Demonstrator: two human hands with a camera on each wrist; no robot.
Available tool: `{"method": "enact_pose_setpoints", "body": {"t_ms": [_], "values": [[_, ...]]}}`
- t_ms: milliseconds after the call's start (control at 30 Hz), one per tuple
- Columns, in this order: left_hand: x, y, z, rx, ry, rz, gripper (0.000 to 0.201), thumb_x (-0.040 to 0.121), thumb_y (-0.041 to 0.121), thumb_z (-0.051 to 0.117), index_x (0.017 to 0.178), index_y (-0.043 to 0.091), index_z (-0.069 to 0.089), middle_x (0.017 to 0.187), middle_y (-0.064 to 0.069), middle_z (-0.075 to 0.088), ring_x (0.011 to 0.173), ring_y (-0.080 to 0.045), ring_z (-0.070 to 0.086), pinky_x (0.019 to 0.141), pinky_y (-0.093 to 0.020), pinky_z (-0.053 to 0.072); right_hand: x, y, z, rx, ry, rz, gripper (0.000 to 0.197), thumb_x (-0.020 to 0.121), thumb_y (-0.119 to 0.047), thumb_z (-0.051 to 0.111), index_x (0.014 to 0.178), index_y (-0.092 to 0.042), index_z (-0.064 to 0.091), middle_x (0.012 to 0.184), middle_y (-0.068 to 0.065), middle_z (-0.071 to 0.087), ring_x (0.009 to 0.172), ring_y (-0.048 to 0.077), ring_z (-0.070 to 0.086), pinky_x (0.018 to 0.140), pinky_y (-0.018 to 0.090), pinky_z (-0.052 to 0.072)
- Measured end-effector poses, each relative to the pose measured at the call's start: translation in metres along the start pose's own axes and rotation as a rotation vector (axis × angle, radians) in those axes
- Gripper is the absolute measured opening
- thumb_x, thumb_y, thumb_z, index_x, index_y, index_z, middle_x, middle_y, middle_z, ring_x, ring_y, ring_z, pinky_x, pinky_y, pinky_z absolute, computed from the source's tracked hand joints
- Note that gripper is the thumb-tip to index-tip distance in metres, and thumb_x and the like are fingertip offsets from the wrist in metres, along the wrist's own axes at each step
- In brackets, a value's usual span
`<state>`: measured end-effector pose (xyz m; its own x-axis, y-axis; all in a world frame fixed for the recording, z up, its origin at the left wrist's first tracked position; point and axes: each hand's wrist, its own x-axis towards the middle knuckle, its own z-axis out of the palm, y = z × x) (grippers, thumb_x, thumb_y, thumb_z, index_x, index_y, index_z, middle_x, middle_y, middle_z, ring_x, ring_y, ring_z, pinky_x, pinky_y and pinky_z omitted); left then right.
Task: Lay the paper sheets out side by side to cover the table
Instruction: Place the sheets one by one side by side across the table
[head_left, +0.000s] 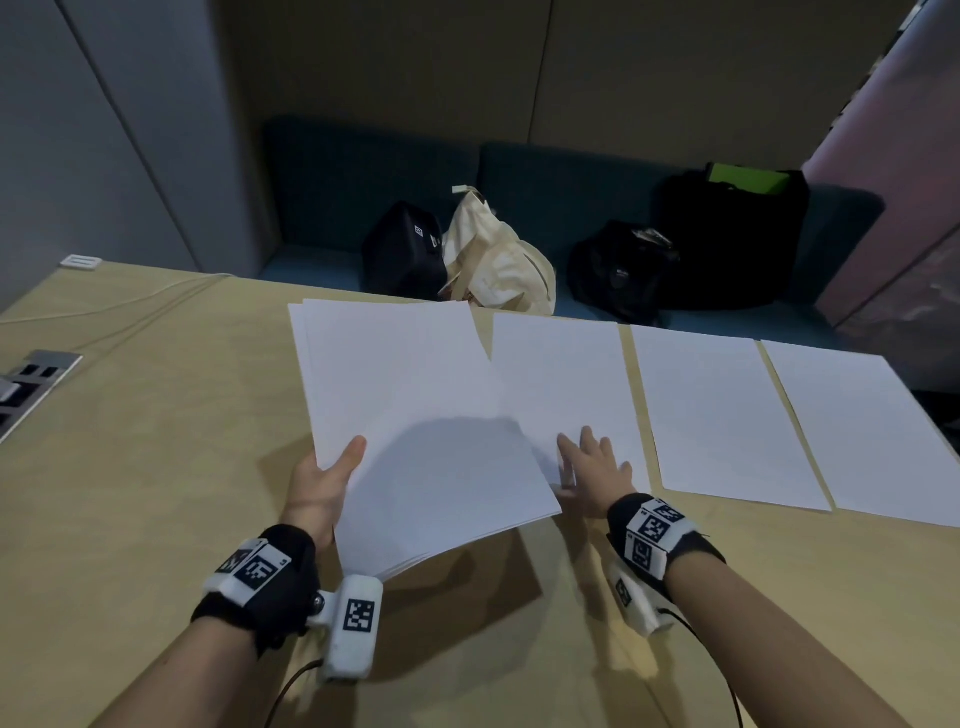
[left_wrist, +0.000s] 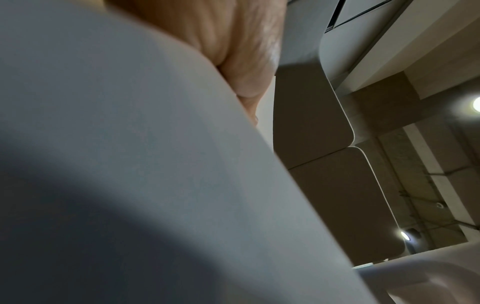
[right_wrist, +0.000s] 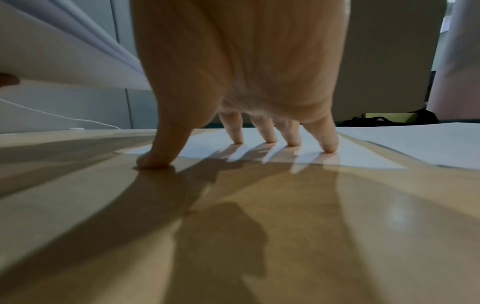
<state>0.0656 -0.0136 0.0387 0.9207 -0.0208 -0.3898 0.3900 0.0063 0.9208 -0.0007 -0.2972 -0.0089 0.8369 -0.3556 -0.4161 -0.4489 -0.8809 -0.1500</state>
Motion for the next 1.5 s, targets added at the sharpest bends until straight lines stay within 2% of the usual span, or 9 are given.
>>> {"method": "enact_pose_setpoints", "body": {"t_ms": [67, 200, 333, 467, 767, 1233, 1367, 1433, 1500], "values": [[-0.001, 0.000, -0.001, -0.001, 0.007, 0.001, 0.032, 0.091, 0.014, 0.055, 0.120, -0.001, 0.057, 0.108, -0.009, 0.061, 0.099, -0.023, 0.057, 0.086, -0.032, 0.041, 0.003, 0.002, 0.000, 0.005, 0.011, 0.018, 0.069, 0.084, -0.036, 0.062, 0.140, -0.024, 0.023, 0.152, 0.012, 0.015, 0.139, 0.037, 0.016, 0.109, 0.063, 0.022], [0.000, -0.001, -0.002, 0.003, 0.005, -0.006, 0.033, 0.091, 0.015, 0.056, 0.120, 0.000, 0.057, 0.109, -0.010, 0.061, 0.099, -0.024, 0.057, 0.086, -0.033, 0.041, 0.005, 0.005, -0.006, 0.033, 0.044, 0.005, 0.066, 0.085, -0.051, 0.052, 0.140, -0.023, 0.027, 0.151, 0.010, 0.021, 0.138, 0.035, 0.021, 0.108, 0.062, 0.025], [-0.001, -0.001, -0.001, 0.007, -0.006, -0.011, 0.034, 0.092, 0.015, 0.055, 0.121, -0.001, 0.056, 0.109, -0.009, 0.060, 0.098, -0.023, 0.056, 0.085, -0.033, 0.041, 0.003, 0.006, -0.006, 0.053, 0.064, 0.002, 0.059, 0.089, -0.047, 0.048, 0.141, -0.023, 0.030, 0.154, 0.007, 0.019, 0.140, 0.031, 0.019, 0.109, 0.061, 0.022], [0.000, -0.005, -0.001, 0.022, -0.014, -0.016, 0.035, 0.091, 0.017, 0.056, 0.121, -0.001, 0.057, 0.110, -0.013, 0.061, 0.098, -0.025, 0.057, 0.085, -0.033, 0.042, -0.001, 0.005, -0.004, 0.071, 0.061, 0.023, 0.061, 0.090, -0.046, 0.047, 0.143, -0.025, 0.027, 0.157, 0.005, 0.014, 0.143, 0.030, 0.014, 0.111, 0.061, 0.018], [0.001, -0.007, -0.005, 0.048, -0.011, -0.015, 0.036, 0.091, 0.018, 0.057, 0.121, 0.000, 0.057, 0.123, -0.018, 0.062, 0.100, -0.026, 0.058, 0.086, -0.035, 0.043, 0.003, 0.005, -0.007, 0.095, 0.069, 0.039, 0.063, 0.088, -0.046, 0.052, 0.142, -0.024, 0.030, 0.157, 0.005, 0.016, 0.143, 0.029, 0.016, 0.111, 0.061, 0.019], [-0.001, -0.006, -0.004, 0.046, -0.024, -0.015, 0.036, 0.091, 0.017, 0.056, 0.122, 0.000, 0.057, 0.121, -0.015, 0.063, 0.101, -0.025, 0.058, 0.087, -0.034, 0.042, 0.004, 0.004, -0.008, 0.099, 0.050, 0.052, 0.064, 0.087, -0.046, 0.054, 0.143, -0.024, 0.031, 0.157, 0.005, 0.017, 0.144, 0.029, 0.016, 0.112, 0.061, 0.019], [-0.002, -0.005, -0.004, 0.039, -0.031, -0.012, 0.035, 0.091, 0.017, 0.056, 0.121, 0.000, 0.057, 0.114, -0.013, 0.063, 0.099, -0.026, 0.059, 0.085, -0.033, 0.043, 0.002, 0.003, -0.012, 0.201, 0.072, 0.049, 0.057, 0.091, -0.040, 0.050, 0.142, -0.020, 0.034, 0.155, 0.006, 0.023, 0.142, 0.028, 0.023, 0.113, 0.054, 0.022], [-0.002, -0.005, -0.004, 0.035, -0.032, -0.008, 0.034, 0.091, 0.017, 0.057, 0.121, 0.000, 0.057, 0.111, -0.012, 0.063, 0.100, -0.026, 0.059, 0.085, -0.033, 0.043, 0.001, 0.001, -0.018, 0.395, 0.183, 0.022, 0.047, 0.094, -0.033, 0.045, 0.137, -0.011, 0.044, 0.149, 0.010, 0.037, 0.137, 0.027, 0.033, 0.112, 0.043, 0.028], [-0.002, -0.005, -0.004, 0.031, -0.033, -0.002, 0.035, 0.090, 0.016, 0.057, 0.120, 0.000, 0.057, 0.109, -0.010, 0.062, 0.099, -0.026, 0.059, 0.084, -0.033, 0.043, -0.007, -0.009, -0.028, 0.648, 0.235, 0.001, 0.037, 0.096, -0.028, 0.044, 0.121, -0.005, 0.057, 0.128, 0.014, 0.057, 0.118, 0.027, 0.053, 0.099, 0.034, 0.039]]}}
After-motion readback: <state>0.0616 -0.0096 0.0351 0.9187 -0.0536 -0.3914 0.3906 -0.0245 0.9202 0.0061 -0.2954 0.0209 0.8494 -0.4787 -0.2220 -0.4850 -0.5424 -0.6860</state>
